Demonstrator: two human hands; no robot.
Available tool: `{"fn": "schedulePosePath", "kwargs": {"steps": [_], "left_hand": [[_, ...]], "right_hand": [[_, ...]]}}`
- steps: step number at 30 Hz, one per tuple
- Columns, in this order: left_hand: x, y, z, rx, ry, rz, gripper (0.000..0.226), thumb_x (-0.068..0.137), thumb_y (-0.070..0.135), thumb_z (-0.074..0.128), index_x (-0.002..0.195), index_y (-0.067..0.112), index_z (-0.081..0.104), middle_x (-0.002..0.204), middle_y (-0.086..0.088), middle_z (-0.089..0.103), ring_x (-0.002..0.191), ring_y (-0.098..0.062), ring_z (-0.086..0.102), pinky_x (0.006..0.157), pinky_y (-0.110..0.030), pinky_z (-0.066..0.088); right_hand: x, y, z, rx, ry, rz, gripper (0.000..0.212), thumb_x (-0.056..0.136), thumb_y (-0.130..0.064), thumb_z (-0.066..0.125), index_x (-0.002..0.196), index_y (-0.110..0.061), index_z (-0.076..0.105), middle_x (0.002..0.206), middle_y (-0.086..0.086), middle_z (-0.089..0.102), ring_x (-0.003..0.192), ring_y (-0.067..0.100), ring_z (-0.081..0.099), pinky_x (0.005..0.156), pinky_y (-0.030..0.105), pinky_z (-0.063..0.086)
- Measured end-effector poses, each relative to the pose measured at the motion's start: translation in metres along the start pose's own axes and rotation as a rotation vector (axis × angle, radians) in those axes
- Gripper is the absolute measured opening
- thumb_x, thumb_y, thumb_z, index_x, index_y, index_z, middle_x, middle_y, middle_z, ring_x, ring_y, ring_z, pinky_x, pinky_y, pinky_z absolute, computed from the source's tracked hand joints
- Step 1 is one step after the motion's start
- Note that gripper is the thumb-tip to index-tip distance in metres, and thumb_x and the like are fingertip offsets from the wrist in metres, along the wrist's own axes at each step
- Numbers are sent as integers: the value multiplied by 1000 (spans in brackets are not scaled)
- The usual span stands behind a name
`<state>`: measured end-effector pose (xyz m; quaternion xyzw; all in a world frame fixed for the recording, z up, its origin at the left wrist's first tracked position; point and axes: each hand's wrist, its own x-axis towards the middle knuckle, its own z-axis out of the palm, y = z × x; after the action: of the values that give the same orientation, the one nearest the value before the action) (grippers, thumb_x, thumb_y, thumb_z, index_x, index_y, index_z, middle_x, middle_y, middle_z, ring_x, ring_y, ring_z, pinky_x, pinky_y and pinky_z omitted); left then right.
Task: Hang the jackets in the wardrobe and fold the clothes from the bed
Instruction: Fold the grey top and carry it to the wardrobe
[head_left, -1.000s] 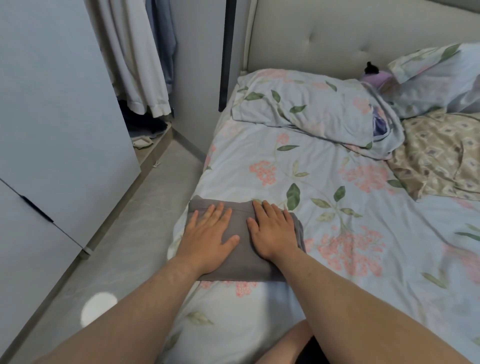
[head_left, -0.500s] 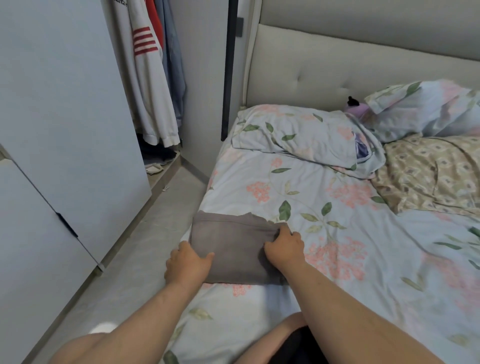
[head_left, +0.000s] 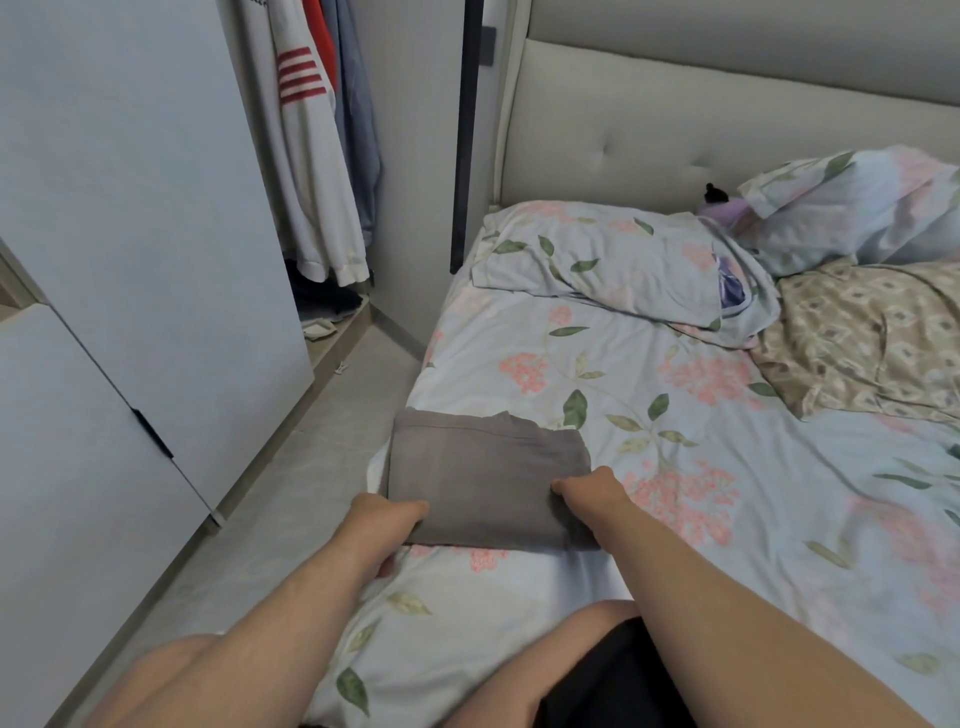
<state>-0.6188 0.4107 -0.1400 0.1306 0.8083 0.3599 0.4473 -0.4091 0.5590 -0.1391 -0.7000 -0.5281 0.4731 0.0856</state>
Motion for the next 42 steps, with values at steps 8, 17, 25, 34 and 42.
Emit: {"fn": "schedulePosePath", "kwargs": {"steps": [8, 17, 25, 34, 42], "left_hand": [[24, 9, -5, -634, -109, -65, 41, 84, 18, 75, 118, 2, 59, 105, -17, 68, 92, -31, 67, 71, -39, 58], [35, 20, -14, -388, -353, -194, 23, 82, 11, 58, 104, 11, 61, 74, -15, 71, 66, -31, 67, 58, -40, 59], [39, 24, 3, -444, -243, 32, 25, 90, 5, 64, 115, 5, 64, 96, -16, 73, 80, -29, 69, 67, -35, 55], [51, 35, -4, -524, -320, -33, 16, 91, 10, 57, 101, 9, 70, 83, -12, 76, 67, -27, 72, 59, -32, 55], [81, 53, -7, -562, -355, 116, 26, 91, 8, 61, 116, 1, 65, 93, -13, 75, 75, -25, 73, 57, -31, 58]], "right_hand": [[0, 0, 0, 16, -14, -14, 60, 83, -30, 61, 133, -7, 38, 96, 4, 50, 81, 20, 56, 46, 24, 43], [8, 3, -4, 268, -61, 12, 34, 89, -40, 63, 102, -9, 55, 102, 6, 61, 89, 24, 59, 64, 32, 46], [14, 1, -2, 355, -41, -84, 17, 90, -19, 63, 105, -12, 59, 105, 10, 66, 94, 29, 63, 77, 39, 54], [21, -11, 0, 465, 23, -235, 23, 86, -11, 62, 107, -21, 61, 98, 6, 69, 83, 22, 66, 62, 31, 52], [41, -32, 6, 486, 1, -255, 19, 87, -31, 69, 72, -19, 68, 78, 3, 72, 78, 25, 66, 71, 38, 55]]}}
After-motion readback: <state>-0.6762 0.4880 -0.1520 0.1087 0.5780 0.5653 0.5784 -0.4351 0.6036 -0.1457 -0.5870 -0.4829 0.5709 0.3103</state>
